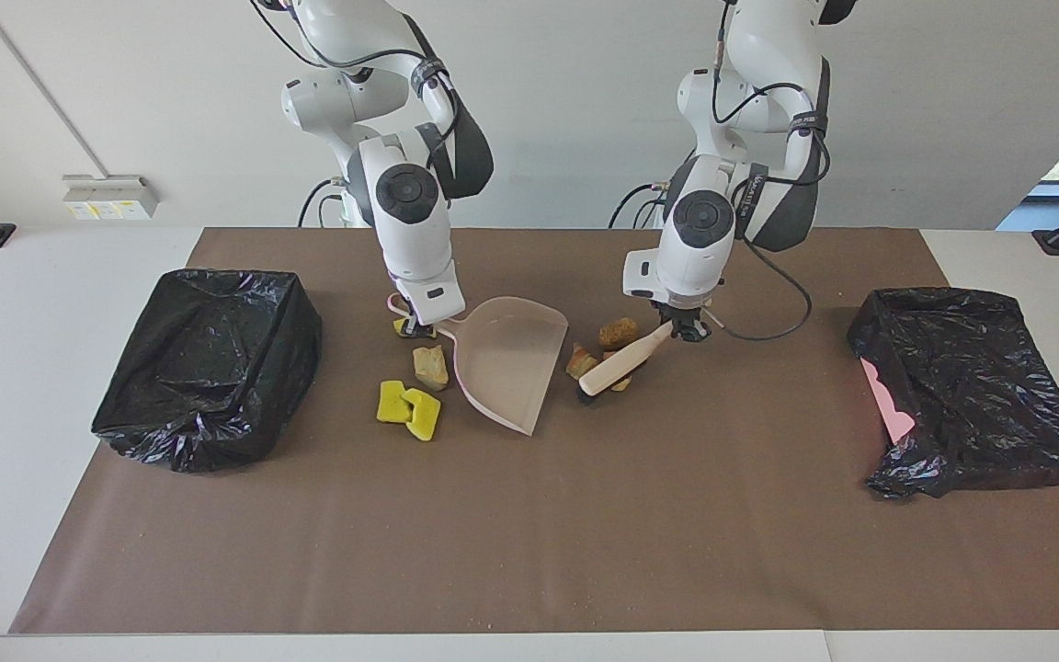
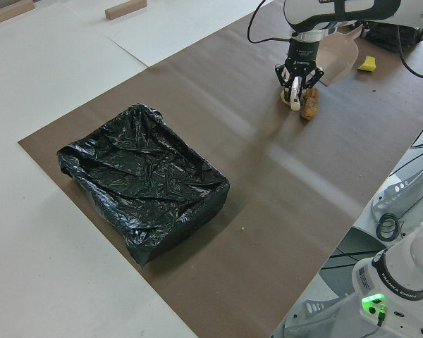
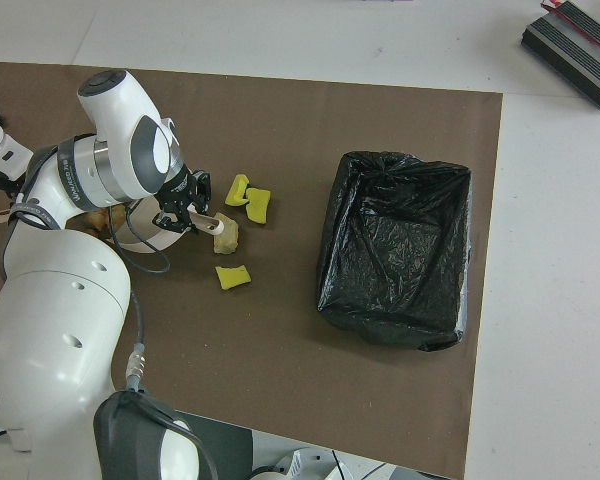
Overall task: Sweep and dump trash in bin
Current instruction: 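Sweep the tan pieces into the dustpan with the left gripper's brush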
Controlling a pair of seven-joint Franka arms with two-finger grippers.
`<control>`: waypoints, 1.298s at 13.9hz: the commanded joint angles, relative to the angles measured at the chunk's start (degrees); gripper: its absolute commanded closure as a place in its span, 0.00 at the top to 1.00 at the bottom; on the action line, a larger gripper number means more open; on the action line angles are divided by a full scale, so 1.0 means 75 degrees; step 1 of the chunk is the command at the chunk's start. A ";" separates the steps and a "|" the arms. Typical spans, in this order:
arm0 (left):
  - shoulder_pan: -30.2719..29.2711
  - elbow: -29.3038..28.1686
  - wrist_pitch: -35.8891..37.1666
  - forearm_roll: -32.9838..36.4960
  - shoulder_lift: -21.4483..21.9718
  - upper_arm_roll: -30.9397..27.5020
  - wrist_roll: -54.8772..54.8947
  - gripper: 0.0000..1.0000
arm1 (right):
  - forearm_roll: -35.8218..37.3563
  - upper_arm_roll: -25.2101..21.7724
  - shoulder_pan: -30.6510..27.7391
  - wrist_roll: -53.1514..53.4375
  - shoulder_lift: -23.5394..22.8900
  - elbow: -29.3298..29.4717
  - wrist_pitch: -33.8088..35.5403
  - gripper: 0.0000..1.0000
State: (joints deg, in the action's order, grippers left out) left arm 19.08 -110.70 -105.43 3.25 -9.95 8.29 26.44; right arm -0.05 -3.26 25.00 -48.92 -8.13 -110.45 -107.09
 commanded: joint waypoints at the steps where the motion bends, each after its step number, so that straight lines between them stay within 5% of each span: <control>1: 0.0070 -0.0146 0.0391 -0.0290 0.0389 -0.0086 -0.1341 0.00 | 0.0579 0.0024 -0.0075 -0.0342 0.0545 -0.0753 -0.0405 0.00; 4: 0.0081 -0.0355 0.0545 -0.0925 0.0588 -0.0109 -0.3191 0.00 | 0.0791 0.0012 -0.0251 -0.0976 0.0533 -0.0625 -0.0335 0.00; 7: 0.0385 -0.1337 -0.0025 -0.0937 0.1114 -0.0097 -0.5139 0.00 | 0.0932 0.0036 -0.0134 -0.1165 0.0615 -0.0893 -0.0801 0.00; 13: 0.0303 -0.2534 -0.0321 -0.0937 0.1806 -0.0109 -0.6803 0.00 | 0.1307 0.0036 0.0323 -0.1153 0.0440 -0.1339 -0.1752 0.00; 18: 0.0339 -0.2863 -0.1197 -0.1544 0.1657 -0.0109 -0.7088 0.00 | 0.1308 0.0036 0.0405 -0.1048 0.0229 -0.1410 -0.2139 0.00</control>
State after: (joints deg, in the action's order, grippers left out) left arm 20.79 -128.97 -109.68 -5.84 2.09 8.04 -25.47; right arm 8.40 -3.18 28.06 -56.70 -6.02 -120.16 -120.94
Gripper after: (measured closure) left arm 0.744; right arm 0.687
